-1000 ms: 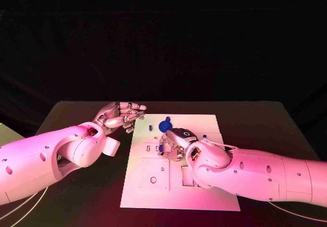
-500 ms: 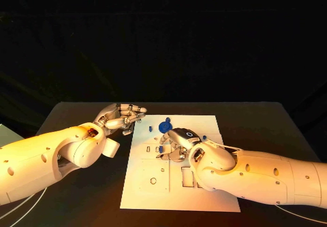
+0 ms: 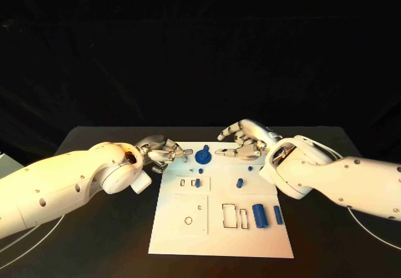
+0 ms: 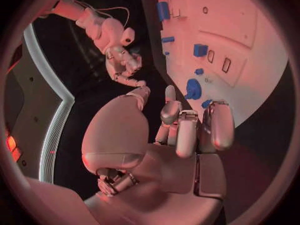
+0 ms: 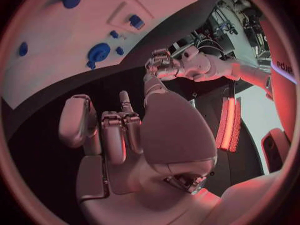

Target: Assemble the parts on the task board

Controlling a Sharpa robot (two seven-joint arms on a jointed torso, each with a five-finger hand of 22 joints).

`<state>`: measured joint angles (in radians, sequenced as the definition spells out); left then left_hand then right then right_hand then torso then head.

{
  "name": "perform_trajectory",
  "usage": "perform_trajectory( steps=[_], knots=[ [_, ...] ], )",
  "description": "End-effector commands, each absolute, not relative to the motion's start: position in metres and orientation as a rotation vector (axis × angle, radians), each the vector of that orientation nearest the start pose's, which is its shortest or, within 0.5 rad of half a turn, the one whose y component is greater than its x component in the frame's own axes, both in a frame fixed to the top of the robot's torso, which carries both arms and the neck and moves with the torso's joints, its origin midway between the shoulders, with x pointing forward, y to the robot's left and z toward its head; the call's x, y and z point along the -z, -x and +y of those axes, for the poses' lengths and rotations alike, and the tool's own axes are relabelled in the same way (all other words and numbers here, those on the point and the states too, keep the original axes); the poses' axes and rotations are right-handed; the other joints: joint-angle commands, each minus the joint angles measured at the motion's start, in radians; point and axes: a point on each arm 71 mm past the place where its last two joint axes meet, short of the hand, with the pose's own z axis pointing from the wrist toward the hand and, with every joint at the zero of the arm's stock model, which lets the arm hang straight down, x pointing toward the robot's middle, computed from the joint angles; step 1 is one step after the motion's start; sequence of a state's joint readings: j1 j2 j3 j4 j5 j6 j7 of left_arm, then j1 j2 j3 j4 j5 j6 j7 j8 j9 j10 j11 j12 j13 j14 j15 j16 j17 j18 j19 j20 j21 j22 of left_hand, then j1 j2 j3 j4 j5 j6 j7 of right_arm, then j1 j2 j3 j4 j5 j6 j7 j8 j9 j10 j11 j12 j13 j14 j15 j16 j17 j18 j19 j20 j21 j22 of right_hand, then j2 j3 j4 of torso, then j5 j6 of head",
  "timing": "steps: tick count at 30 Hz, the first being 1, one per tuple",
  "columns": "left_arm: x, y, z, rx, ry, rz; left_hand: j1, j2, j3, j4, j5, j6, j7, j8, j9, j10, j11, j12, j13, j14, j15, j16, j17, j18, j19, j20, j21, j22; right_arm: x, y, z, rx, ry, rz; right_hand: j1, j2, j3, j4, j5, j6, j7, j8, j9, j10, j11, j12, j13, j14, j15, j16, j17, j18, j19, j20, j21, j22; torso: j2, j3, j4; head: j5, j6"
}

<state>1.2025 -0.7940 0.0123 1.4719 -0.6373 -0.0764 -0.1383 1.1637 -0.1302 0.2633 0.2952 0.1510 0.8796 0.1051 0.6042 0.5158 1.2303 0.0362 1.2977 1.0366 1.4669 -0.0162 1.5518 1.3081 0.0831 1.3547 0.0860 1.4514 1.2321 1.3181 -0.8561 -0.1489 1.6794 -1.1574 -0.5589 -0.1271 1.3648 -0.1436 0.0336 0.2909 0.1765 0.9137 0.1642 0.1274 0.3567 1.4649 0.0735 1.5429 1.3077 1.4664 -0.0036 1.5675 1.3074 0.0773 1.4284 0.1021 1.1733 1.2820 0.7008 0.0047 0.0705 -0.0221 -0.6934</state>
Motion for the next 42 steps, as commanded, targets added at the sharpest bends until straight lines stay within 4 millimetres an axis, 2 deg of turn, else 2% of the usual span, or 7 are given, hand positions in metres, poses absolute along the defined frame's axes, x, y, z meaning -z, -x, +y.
perform_trajectory(
  steps=[1, 7, 14, 19, 25, 33, 42],
  knots=[
    [0.2, -0.495, 0.186, 0.811, 0.401, 2.242, -0.01, 0.001, -0.008, -0.002, -0.002, -0.01, 0.002, 0.004, 0.007, 0.0, -0.001, 0.0, -0.003, 0.09, -0.007, 0.006, 0.227, -0.012, 0.003, -0.004, 0.003, 0.0, 0.145, -0.467, -0.183, -0.969, -0.272, 1.57, 0.009, 0.0, 0.005, -0.001, 0.007, 0.0, -0.002, 0.003, 0.0, 0.074, 0.006, -0.006, 0.232, 0.101, 0.008, -0.001, 0.249, 0.007, -0.005, 0.002, -0.004, -0.001, -0.01, 0.0, -0.0011, 0.003, -0.005],
    [0.196, -0.505, 0.171, 0.649, 0.287, 2.301, -0.018, 0.007, -0.025, -0.003, -0.001, -0.059, 0.014, -0.012, 0.024, -0.051, 0.008, -0.044, -0.07, 0.084, 0.0, 0.001, 0.215, -0.013, 0.004, -0.001, 0.001, 0.0, 0.137, -0.478, -0.208, -0.942, -0.358, 1.542, 0.009, 0.002, 0.004, 0.0, 0.012, 0.0, -0.002, 0.003, 0.001, 0.074, 0.006, -0.006, 0.232, 0.101, 0.008, -0.002, 0.248, 0.007, -0.006, 0.002, -0.005, -0.001, -0.017, 0.0025, 0.0003, 0.008, -0.014],
    [0.196, -0.51, 0.152, 0.532, 0.184, 2.36, -0.038, 0.015, -0.039, -0.001, -0.003, -0.062, 0.017, -0.017, 0.03, -0.044, 0.012, -0.041, -0.062, 0.088, 0.003, 0.004, 0.223, -0.014, 0.008, 0.002, 0.003, 0.007, 0.135, -0.485, -0.222, -0.914, -0.403, 1.526, 0.009, 0.003, 0.005, 0.0, 0.014, 0.0, -0.002, 0.004, 0.001, 0.073, 0.006, -0.007, 0.231, 0.101, 0.008, -0.002, 0.248, 0.007, -0.006, 0.002, -0.006, -0.002, -0.017, 0.0036, 0.0008, 0.01, -0.018],
    [0.197, -0.511, 0.142, 0.495, 0.131, 2.393, -0.051, 0.021, -0.047, 0.0, -0.004, -0.06, 0.017, -0.018, 0.035, -0.039, 0.012, -0.038, -0.056, 0.089, 0.004, 0.005, 0.226, -0.014, 0.01, 0.003, 0.004, 0.009, 0.135, -0.488, -0.225, -0.904, -0.412, 1.528, 0.009, 0.004, 0.004, 0.0, 0.017, 0.001, -0.002, 0.004, 0.001, 0.073, 0.006, -0.008, 0.23, 0.1, 0.008, -0.002, 0.247, 0.007, -0.006, 0.002, -0.006, -0.002, -0.015, 0.0044, -0.0015, 0.014, -0.02],
    [0.2, -0.513, 0.132, 0.48, 0.099, 2.415, -0.058, 0.028, -0.052, -0.001, -0.004, -0.056, 0.016, -0.017, 0.039, -0.036, 0.011, -0.036, -0.054, 0.09, 0.004, 0.006, 0.227, -0.015, 0.011, 0.004, 0.005, 0.012, 0.136, -0.489, -0.226, -0.896, -0.415, 1.534, 0.009, 0.004, 0.004, 0.0, 0.017, 0.001, -0.002, 0.004, 0.001, 0.073, 0.006, -0.008, 0.23, 0.1, 0.008, -0.002, 0.247, 0.007, -0.006, 0.002, -0.006, -0.002, -0.015, 0.0029, -0.0014, 0.013, -0.022],
    [0.203, -0.514, 0.121, 0.476, 0.07, 2.438, -0.061, 0.033, -0.054, -0.001, -0.004, -0.053, 0.015, -0.016, 0.041, -0.036, 0.011, -0.036, -0.054, 0.091, 0.003, 0.007, 0.231, -0.015, 0.013, 0.004, 0.006, 0.015, 0.136, -0.491, -0.225, -0.892, -0.415, 1.541, 0.009, 0.004, 0.004, 0.0, 0.018, 0.001, -0.002, 0.004, 0.001, 0.071, 0.006, -0.01, 0.229, 0.1, 0.008, -0.002, 0.246, 0.008, -0.007, 0.002, -0.009, -0.004, -0.014, 0.0038, -0.0003, 0.011, -0.024],
    [0.207, -0.514, 0.113, 0.472, 0.047, 2.468, -0.057, 0.039, -0.054, -0.002, -0.001, -0.053, 0.014, -0.016, 0.044, -0.039, 0.01, -0.039, -0.059, 0.091, 0.003, 0.007, 0.232, -0.016, 0.015, 0.004, 0.007, 0.017, 0.137, -0.491, -0.224, -0.888, -0.416, 1.549, 0.008, 0.007, 0.004, 0.0, 0.021, 0.001, -0.002, 0.005, 0.001, 0.068, 0.006, -0.012, 0.226, 0.1, 0.008, -0.003, 0.244, 0.009, -0.008, 0.002, -0.012, -0.006, -0.014, 0.0029, -0.0009, 0.009, -0.028]
  ],
)
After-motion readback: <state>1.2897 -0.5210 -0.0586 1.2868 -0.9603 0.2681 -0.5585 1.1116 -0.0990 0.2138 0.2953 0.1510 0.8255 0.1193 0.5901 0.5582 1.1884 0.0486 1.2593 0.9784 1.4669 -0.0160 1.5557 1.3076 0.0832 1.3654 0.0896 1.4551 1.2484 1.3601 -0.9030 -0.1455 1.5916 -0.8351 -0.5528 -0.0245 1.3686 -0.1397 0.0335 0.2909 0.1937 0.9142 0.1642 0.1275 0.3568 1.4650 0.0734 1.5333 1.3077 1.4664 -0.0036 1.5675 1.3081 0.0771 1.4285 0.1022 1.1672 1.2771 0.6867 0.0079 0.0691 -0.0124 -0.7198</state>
